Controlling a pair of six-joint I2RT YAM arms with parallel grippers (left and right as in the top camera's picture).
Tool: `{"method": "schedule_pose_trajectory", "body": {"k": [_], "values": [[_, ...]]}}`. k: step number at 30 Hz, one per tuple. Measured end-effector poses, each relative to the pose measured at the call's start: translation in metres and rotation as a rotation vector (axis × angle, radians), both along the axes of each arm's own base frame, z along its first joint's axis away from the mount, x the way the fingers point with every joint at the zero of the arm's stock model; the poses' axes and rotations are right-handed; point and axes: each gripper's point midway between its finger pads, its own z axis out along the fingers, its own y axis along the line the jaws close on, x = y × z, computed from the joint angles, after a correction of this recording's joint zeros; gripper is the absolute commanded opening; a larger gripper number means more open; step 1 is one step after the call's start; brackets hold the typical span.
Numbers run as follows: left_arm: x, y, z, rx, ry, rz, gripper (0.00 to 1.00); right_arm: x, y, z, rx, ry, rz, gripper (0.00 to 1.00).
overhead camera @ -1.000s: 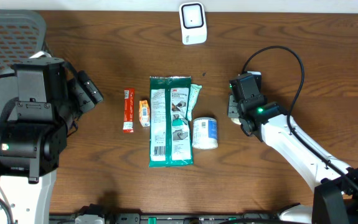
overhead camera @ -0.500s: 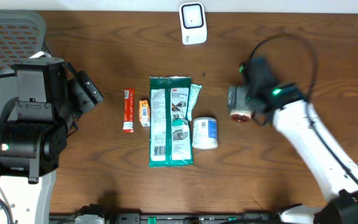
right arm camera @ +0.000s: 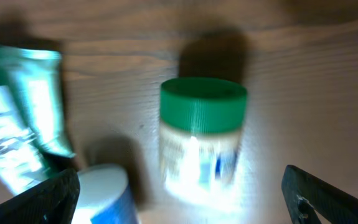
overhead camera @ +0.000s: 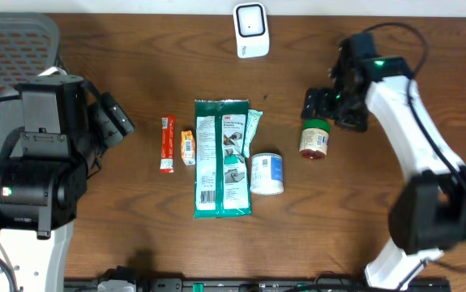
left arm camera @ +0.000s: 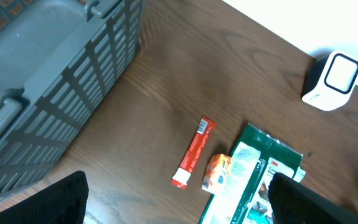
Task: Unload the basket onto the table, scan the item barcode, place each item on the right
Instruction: 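Grasp the Knorr jar lid and lift the jar up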
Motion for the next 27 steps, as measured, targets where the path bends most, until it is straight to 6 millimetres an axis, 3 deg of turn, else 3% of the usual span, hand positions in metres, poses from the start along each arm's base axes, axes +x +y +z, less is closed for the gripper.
{"method": "schedule_pose_trajectory", "body": {"k": [2,6,7,13,14,18,20,25,27], "values": [[0.000,0.000,0.000,0.000,0.000,0.000,0.90,-0.001,0.002,-0.032,0.003,0.079,0.002,0.98],[0.000,0.000,0.000,0.000,0.000,0.000,0.90,-0.006,0.003,-0.069,-0.003,0.174,0.001,0.96],[0.000,0.000,0.000,0.000,-0.001,0.000,0.90,-0.008,0.003,-0.076,-0.003,0.194,0.001,0.89],[0.000,0.000,0.000,0.000,0.000,0.000,0.90,-0.004,0.005,-0.090,0.004,0.196,0.016,0.66],[0.000,0.000,0.000,0.000,0.000,0.000,0.90,-0.003,0.005,-0.089,0.005,0.194,0.016,0.60],[0.000,0.000,0.000,0.000,0.000,0.000,0.90,0.001,0.006,-0.084,0.007,0.176,0.031,0.57],[0.000,0.000,0.000,0.000,-0.001,0.000,0.90,0.002,0.006,-0.071,0.010,0.151,0.044,0.52],[0.000,0.000,0.000,0.000,0.000,0.000,0.90,0.004,0.005,-0.016,0.008,0.021,0.076,0.50],[0.000,0.000,0.000,0.000,0.000,0.000,0.90,0.003,0.003,0.016,-0.024,-0.058,0.088,0.50]]}}
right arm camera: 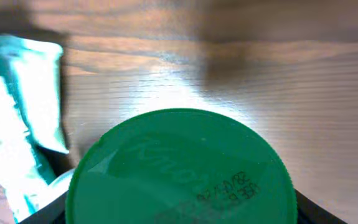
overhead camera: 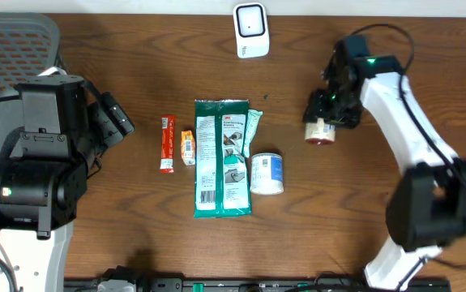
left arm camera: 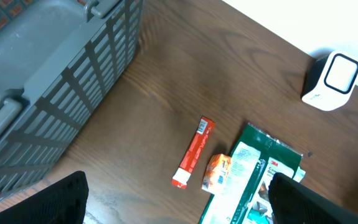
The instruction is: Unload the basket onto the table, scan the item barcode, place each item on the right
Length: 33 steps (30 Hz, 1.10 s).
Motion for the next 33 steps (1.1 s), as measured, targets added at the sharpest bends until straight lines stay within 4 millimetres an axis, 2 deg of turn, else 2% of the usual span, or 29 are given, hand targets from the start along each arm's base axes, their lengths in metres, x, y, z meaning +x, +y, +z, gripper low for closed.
{"method": "schedule_pose_trajectory", "body": {"k": [4,8,10,13,14,15,18,20,22,26,33], "values": [[0.000,0.000,0.000,0.000,0.000,0.000,0.90,-0.010,0.003,0.049,-0.102,-0.137,0.020,0.48],[0.000,0.000,0.000,0.000,0.000,0.000,0.90,-0.016,0.016,0.089,-0.185,-0.327,0.002,0.47],[0.000,0.000,0.000,0.000,0.000,0.000,0.90,-0.021,0.022,0.098,-0.194,-0.405,-0.005,0.47],[0.000,0.000,0.000,0.000,-0.002,0.000,0.90,-0.038,0.024,0.100,-0.201,-0.533,-0.023,0.50],[0.000,0.000,0.000,0.000,-0.001,0.000,0.90,-0.043,0.023,0.097,-0.195,-0.582,-0.033,0.52],[0.000,0.000,0.000,0.000,0.000,0.000,0.90,-0.055,0.020,0.087,-0.198,-0.600,-0.031,0.52],[0.000,0.000,0.000,0.000,-0.001,0.000,0.90,-0.069,0.012,0.068,-0.190,-0.646,-0.045,0.52],[0.000,0.000,0.000,0.000,0.000,0.000,0.90,-0.076,0.004,0.043,-0.194,-0.671,-0.065,0.48],[0.000,0.000,0.000,0.000,-0.001,0.000,0.90,-0.078,0.002,0.024,-0.193,-0.676,-0.077,0.45],[0.000,0.000,0.000,0.000,-0.001,0.000,0.90,-0.073,0.003,-0.001,-0.176,-0.712,-0.099,0.45],[0.000,0.000,0.000,0.000,-0.001,0.000,0.90,-0.067,0.003,-0.025,-0.208,-0.691,-0.102,0.44]]}}
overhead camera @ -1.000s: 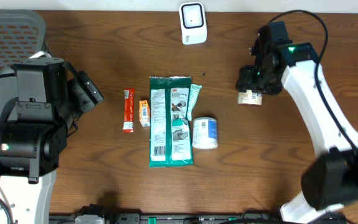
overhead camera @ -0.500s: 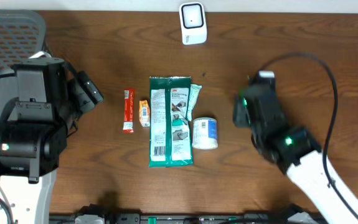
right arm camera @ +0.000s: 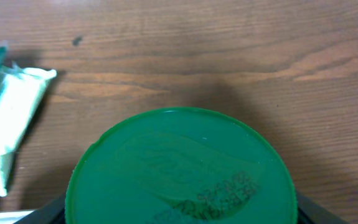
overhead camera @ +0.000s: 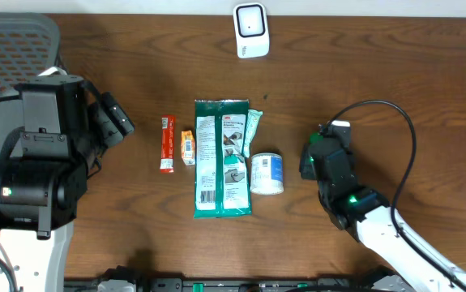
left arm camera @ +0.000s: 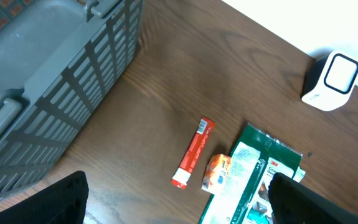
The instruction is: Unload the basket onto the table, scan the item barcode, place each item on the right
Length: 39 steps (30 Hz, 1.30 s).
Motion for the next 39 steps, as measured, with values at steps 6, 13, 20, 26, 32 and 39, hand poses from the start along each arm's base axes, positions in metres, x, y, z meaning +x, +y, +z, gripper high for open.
{"method": "schedule_pose_trajectory", "body": {"k": [6,13,20,26,32,39], "values": [[0.000,0.000,0.000,0.000,0.000,0.000,0.89,0.009,-0.004,-0.022,-0.053,0.019,-0.036,0.39],[0.000,0.000,0.000,0.000,0.000,0.000,0.90,0.023,-0.017,-0.022,-0.113,-0.046,-0.116,0.40],[0.000,0.000,0.000,0.000,0.000,0.000,0.90,0.029,-0.020,-0.019,-0.113,-0.078,-0.141,0.40],[0.000,0.000,0.000,0.000,0.000,0.000,0.90,0.041,-0.015,-0.029,-0.102,-0.104,-0.149,0.43],[0.000,0.000,0.000,0.000,0.000,0.000,0.90,0.065,-0.023,-0.029,-0.087,-0.189,-0.179,0.37],[0.000,0.000,0.000,0.000,0.000,0.000,0.90,0.085,-0.049,-0.034,-0.114,-0.247,-0.230,0.38]]}}
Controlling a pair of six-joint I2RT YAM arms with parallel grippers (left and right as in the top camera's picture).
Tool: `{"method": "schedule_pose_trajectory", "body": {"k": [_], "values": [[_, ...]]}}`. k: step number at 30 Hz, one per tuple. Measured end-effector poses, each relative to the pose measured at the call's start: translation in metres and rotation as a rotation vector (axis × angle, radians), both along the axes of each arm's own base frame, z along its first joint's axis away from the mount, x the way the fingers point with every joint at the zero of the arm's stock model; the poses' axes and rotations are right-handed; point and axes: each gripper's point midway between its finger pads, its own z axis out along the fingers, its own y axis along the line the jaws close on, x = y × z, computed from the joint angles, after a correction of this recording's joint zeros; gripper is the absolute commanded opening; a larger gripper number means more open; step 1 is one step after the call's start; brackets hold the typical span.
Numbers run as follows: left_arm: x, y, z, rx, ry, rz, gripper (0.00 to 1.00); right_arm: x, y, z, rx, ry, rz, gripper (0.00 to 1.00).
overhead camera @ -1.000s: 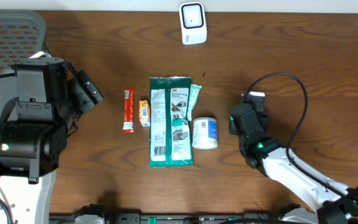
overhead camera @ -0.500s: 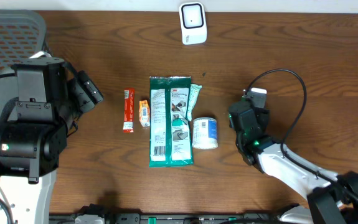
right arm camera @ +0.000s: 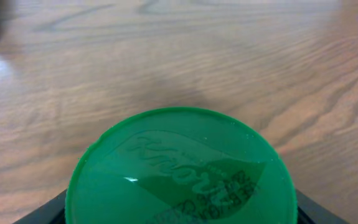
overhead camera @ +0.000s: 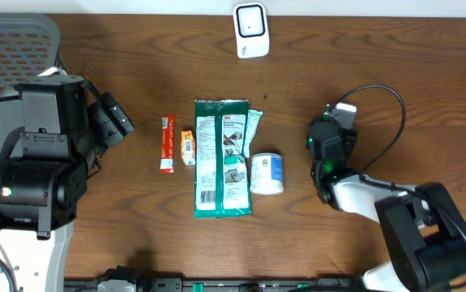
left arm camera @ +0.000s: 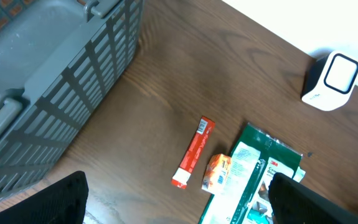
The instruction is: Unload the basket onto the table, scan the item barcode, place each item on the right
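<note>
A jar with a green lid [right arm camera: 179, 168] sits between the fingers of my right gripper [right arm camera: 179, 211], which is shut on it; only the lid shows, above bare wood. Seen from overhead, the right gripper [overhead camera: 330, 148] is right of the white-and-blue tub, and its wrist hides the jar. The white scanner [overhead camera: 250, 30] stands at the far edge, also visible as the scanner [left arm camera: 331, 79] in the left wrist view. My left gripper [left arm camera: 177, 190] hangs open and empty at the table's left side, left gripper [overhead camera: 115, 120] in the overhead view.
A grey basket [left arm camera: 42, 74] stands at the far left. In the middle lie a red stick pack [overhead camera: 167, 143], an orange sachet [overhead camera: 188, 148], a green wipes pack [overhead camera: 223, 158], a pale green packet [overhead camera: 254, 130] and a white-and-blue tub [overhead camera: 267, 173].
The right arm has changed pose and its wrist has shifted a little toward the far side with the jar. The green packets no longer show in its view. The left arm is unchanged.
The jar lay on the table right of the packets with my right gripper open just behind it. Then the gripper was around the jar. Later the jar was off the table in the gripper, nearer the front. Now it is held slightly farther back.
</note>
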Motion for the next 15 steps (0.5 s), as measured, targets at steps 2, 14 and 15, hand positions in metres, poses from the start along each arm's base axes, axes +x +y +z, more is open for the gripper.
{"method": "schedule_pose_trajectory", "body": {"k": [2,14,15], "values": [[0.000,0.000,0.000,0.000,0.001,0.000,0.90,0.003,-0.007,-0.005,-0.005,-0.005,-0.015,0.40],[0.000,0.000,0.000,0.000,0.000,0.000,0.90,0.006,-0.015,-0.010,-0.062,0.005,-0.015,0.91],[0.000,0.000,0.000,0.000,0.000,0.000,0.90,0.006,-0.015,-0.010,-0.073,0.010,-0.013,0.95]]}}
